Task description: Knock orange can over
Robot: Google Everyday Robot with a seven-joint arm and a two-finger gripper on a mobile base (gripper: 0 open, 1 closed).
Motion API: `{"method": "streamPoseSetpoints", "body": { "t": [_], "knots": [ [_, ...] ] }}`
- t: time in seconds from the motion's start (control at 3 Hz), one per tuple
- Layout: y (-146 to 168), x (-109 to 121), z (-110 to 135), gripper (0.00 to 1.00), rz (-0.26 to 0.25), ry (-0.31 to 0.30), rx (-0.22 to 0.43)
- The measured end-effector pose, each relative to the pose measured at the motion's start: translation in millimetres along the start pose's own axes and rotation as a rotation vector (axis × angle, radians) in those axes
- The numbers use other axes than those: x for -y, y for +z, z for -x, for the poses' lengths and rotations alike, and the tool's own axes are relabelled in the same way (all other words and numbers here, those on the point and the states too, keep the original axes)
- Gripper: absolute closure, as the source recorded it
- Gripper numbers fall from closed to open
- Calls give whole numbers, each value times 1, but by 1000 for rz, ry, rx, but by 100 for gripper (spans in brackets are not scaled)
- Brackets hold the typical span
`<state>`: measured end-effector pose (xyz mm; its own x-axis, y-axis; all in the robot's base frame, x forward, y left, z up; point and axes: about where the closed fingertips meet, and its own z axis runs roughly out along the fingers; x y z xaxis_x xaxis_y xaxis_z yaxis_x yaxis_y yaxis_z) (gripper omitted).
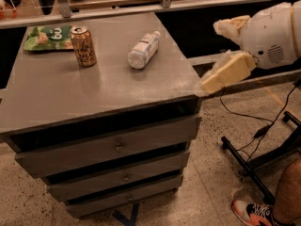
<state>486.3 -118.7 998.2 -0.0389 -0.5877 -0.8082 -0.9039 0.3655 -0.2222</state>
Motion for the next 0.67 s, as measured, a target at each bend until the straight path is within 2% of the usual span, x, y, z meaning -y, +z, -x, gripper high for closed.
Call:
{"method": "streamPoseSetpoints", "body": {
  "t": [0.33,0.67],
  "knots": [
    [47,2,33,0,46,38,134],
    [83,8,68,0,58,41,250]
  ]
}}
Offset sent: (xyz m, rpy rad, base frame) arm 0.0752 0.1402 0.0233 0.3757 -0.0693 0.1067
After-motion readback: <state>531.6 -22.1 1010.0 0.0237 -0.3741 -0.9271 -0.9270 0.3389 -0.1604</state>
